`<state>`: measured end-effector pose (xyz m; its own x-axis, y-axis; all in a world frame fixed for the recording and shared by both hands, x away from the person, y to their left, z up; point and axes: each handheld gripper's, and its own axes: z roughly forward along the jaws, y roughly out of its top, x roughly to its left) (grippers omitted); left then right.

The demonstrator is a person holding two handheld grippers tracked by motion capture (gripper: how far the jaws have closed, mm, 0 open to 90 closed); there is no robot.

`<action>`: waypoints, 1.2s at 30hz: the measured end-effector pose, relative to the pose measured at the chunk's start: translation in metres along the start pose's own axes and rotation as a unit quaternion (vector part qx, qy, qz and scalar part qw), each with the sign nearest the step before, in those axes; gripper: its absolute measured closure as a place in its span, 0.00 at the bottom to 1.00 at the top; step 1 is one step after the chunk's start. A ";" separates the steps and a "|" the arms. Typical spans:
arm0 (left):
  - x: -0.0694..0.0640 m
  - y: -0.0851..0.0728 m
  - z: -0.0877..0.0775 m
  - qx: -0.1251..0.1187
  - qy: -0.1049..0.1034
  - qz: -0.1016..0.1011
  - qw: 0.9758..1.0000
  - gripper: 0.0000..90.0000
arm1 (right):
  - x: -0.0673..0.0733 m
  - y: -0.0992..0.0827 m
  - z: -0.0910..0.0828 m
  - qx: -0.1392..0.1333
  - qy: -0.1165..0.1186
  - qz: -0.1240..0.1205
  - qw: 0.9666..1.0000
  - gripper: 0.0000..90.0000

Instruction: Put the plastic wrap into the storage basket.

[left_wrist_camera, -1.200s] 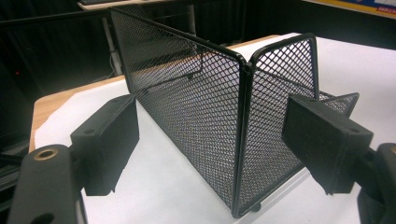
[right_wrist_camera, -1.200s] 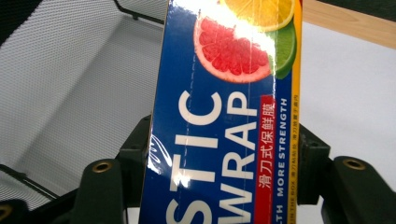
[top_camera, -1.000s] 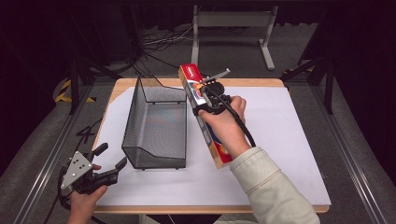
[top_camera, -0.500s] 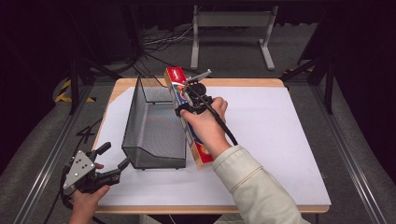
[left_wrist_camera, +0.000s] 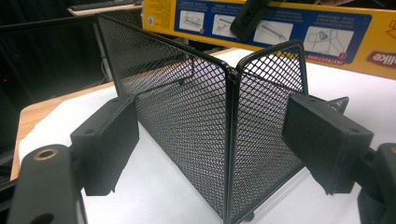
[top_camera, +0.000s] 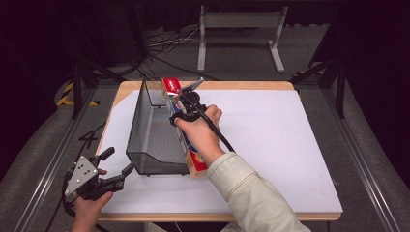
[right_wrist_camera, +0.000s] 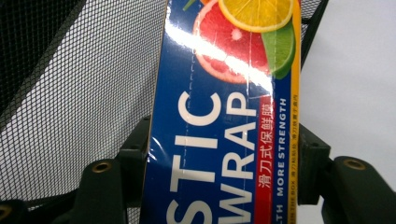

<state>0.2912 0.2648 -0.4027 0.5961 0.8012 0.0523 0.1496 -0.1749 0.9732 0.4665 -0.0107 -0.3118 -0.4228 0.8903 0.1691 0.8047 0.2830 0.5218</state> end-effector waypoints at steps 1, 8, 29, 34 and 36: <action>0.000 0.000 0.000 0.000 0.000 0.000 1.000 0.22 | 0.001 0.000 0.002 0.002 -0.001 0.001 1.000 0.44; 0.000 0.000 -0.001 0.000 0.000 0.000 1.000 0.22 | 0.005 0.001 0.015 0.016 0.007 0.013 1.000 0.43; 0.001 -0.001 -0.001 -0.002 0.006 -0.005 1.000 0.22 | 0.011 0.014 0.041 0.052 0.008 0.033 0.998 0.43; 0.001 -0.001 -0.001 -0.003 0.006 -0.006 1.000 0.22 | 0.014 0.015 0.045 0.059 0.005 0.030 0.998 0.42; 0.001 -0.001 -0.001 -0.004 0.006 -0.007 1.000 0.22 | 0.013 0.015 0.047 0.066 0.004 0.031 0.997 0.42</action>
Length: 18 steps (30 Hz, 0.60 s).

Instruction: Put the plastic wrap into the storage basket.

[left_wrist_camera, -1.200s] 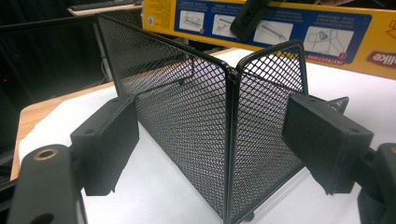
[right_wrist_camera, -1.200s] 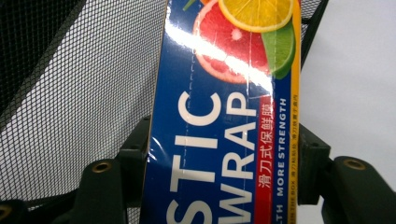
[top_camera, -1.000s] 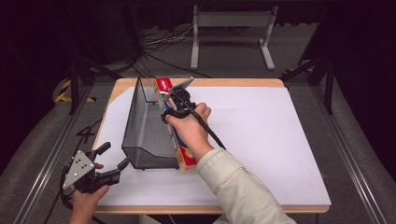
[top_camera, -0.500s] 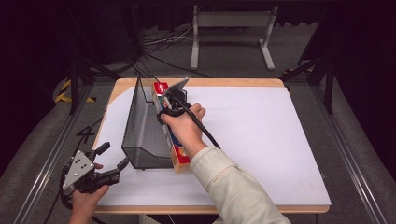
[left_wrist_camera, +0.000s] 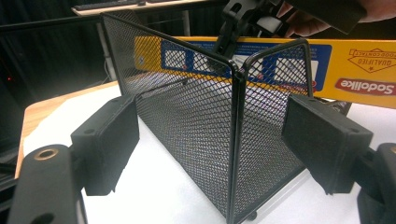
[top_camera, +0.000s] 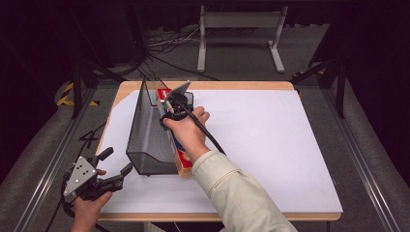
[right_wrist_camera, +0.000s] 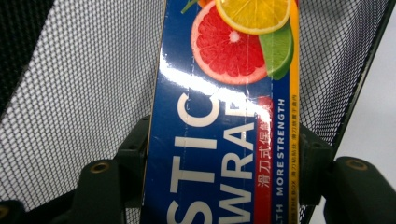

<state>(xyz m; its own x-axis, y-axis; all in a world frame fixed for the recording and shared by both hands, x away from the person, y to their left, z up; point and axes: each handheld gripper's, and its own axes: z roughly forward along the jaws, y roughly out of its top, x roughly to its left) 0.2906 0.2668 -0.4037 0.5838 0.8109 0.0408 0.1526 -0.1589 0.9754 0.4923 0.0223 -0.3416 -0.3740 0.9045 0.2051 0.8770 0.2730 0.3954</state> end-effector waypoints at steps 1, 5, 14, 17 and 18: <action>0.000 0.000 0.000 0.000 0.000 0.000 1.000 0.22 | 0.000 0.000 0.001 0.003 -0.002 -0.001 1.000 0.42; 0.000 0.000 0.000 0.001 0.001 0.000 1.000 0.22 | -0.002 0.000 0.007 0.013 -0.009 -0.001 1.000 0.42; 0.000 0.000 0.000 0.000 -0.001 0.000 1.000 0.22 | -0.012 0.000 0.014 0.034 0.003 0.009 0.999 0.41; 0.000 0.000 0.000 0.002 -0.002 0.002 1.000 0.22 | -0.013 0.001 0.010 0.022 0.017 0.015 1.000 0.35; -0.001 0.000 0.000 0.001 -0.002 0.002 1.000 0.22 | -0.014 0.001 0.009 0.019 0.023 0.015 0.999 0.31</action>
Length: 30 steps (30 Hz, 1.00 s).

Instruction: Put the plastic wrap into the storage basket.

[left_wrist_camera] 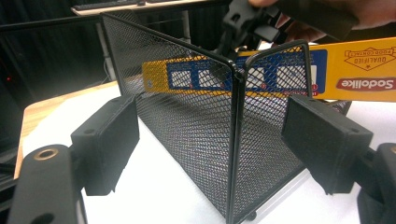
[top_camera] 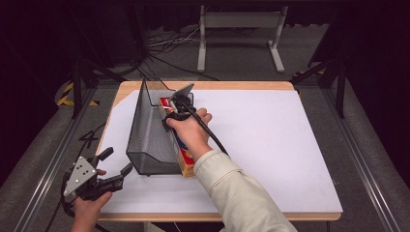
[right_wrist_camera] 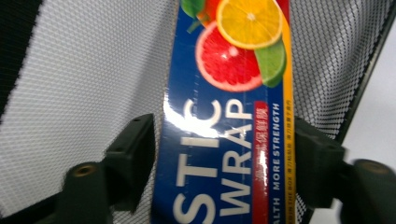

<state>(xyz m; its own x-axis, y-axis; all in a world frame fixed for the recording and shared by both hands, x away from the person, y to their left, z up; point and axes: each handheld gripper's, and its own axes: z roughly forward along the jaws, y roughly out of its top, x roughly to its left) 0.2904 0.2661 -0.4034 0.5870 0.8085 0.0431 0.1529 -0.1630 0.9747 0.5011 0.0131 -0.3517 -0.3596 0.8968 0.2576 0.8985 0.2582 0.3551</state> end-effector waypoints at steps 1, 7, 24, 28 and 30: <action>0.000 0.000 0.000 0.000 -0.001 0.000 1.000 0.22 | 0.000 0.000 -0.001 0.000 0.003 -0.001 1.000 0.30; 0.001 0.000 0.000 0.000 -0.002 0.000 1.000 0.22 | -0.002 0.000 -0.011 -0.021 0.018 -0.021 0.999 0.26; 0.001 0.000 -0.002 0.000 0.001 0.003 1.000 0.22 | -0.010 -0.012 -0.070 -0.145 0.041 -0.074 0.986 0.26; 0.001 0.000 -0.003 0.000 0.005 0.000 1.000 0.22 | -0.016 -0.020 -0.085 -0.179 0.050 -0.098 0.978 0.27; 0.001 0.000 -0.003 -0.003 0.004 0.000 1.000 0.22 | -0.017 -0.022 -0.089 -0.189 0.051 -0.101 0.976 0.27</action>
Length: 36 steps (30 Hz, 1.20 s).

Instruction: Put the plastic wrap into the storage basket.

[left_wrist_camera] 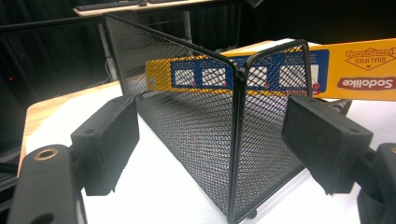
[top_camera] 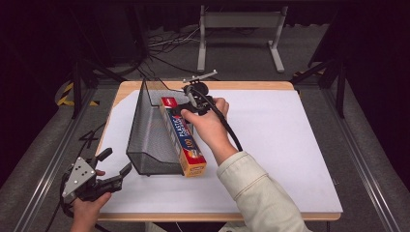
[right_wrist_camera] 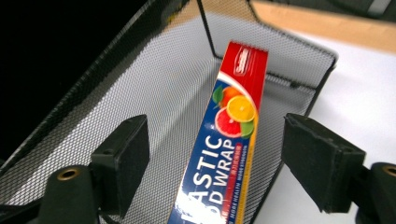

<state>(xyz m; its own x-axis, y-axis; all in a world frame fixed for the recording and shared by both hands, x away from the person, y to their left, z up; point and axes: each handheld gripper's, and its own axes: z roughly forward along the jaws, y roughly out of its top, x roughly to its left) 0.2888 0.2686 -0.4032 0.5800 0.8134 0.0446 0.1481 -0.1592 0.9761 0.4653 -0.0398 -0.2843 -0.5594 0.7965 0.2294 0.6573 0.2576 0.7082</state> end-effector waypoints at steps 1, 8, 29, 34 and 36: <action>-0.001 0.000 0.000 0.001 0.001 0.002 1.000 0.22 | -0.001 -0.001 -0.003 -0.006 0.000 -0.003 1.000 0.27; -0.002 0.001 0.003 0.002 -0.002 0.003 1.000 0.22 | -0.006 -0.008 -0.034 -0.070 0.020 -0.045 0.996 0.28; -0.002 0.001 0.001 0.008 -0.004 0.002 1.000 0.22 | -0.044 -0.058 -0.095 -0.129 -0.014 -0.133 0.983 0.28; -0.003 0.001 0.002 0.011 -0.007 0.006 1.000 0.22 | -0.057 -0.072 -0.118 -0.147 -0.013 -0.132 0.980 0.28; -0.003 0.001 0.002 0.011 -0.007 0.006 1.000 0.22 | -0.063 -0.079 -0.125 -0.151 -0.014 -0.132 0.980 0.28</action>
<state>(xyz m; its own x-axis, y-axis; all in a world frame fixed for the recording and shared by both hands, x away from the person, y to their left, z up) 0.2889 0.2651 -0.4023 0.5923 0.8040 0.0536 0.1588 -0.1816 0.9705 0.3853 -0.1789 -0.2711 -0.6728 0.7398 -0.0030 0.3100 0.2856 0.9068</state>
